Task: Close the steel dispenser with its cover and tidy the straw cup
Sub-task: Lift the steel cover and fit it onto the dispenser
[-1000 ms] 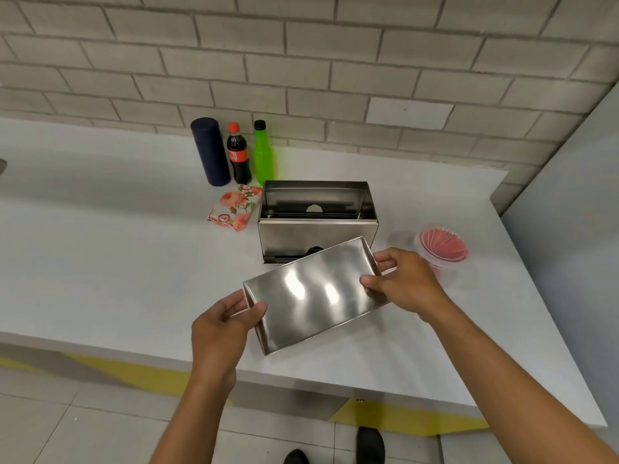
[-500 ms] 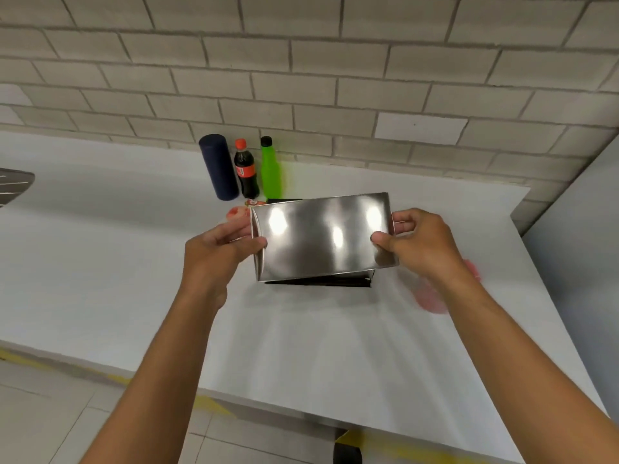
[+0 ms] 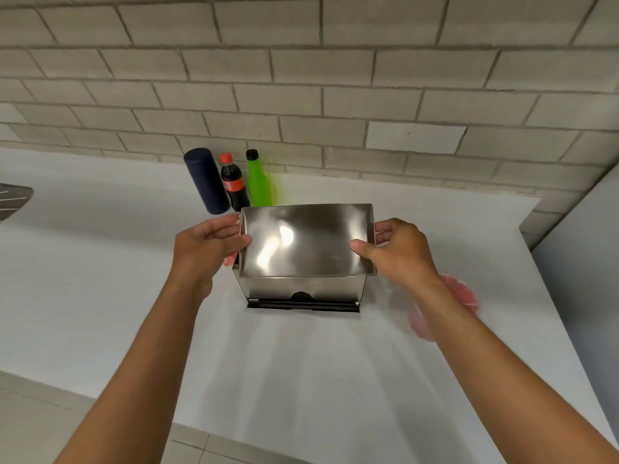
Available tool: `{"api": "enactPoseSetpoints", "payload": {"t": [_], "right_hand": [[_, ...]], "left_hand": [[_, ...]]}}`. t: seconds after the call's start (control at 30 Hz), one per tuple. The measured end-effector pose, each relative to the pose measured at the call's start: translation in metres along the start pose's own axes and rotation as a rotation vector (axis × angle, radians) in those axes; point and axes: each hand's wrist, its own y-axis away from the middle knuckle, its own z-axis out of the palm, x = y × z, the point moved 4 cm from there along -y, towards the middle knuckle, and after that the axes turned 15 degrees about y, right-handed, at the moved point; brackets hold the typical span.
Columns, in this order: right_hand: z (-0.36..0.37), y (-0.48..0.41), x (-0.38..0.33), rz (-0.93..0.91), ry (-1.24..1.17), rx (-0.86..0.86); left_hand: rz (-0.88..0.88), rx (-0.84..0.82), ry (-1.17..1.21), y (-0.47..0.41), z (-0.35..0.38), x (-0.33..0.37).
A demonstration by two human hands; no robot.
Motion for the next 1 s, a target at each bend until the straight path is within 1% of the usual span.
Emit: {"api": "enactPoseSetpoints", "payload": {"t": [0.3,1.0], "right_hand": [[0.005,-0.006,-0.006,0.004,0.007,-0.038],[0.009,-0.007,-0.015,0.107,0.057,-0.075]], "left_hand": [[-0.032,-0.016,0.001,-0.018,-0.006,0.001],[-0.098,-0.073,0.014,-0.043,-0.007,-0.002]]}}
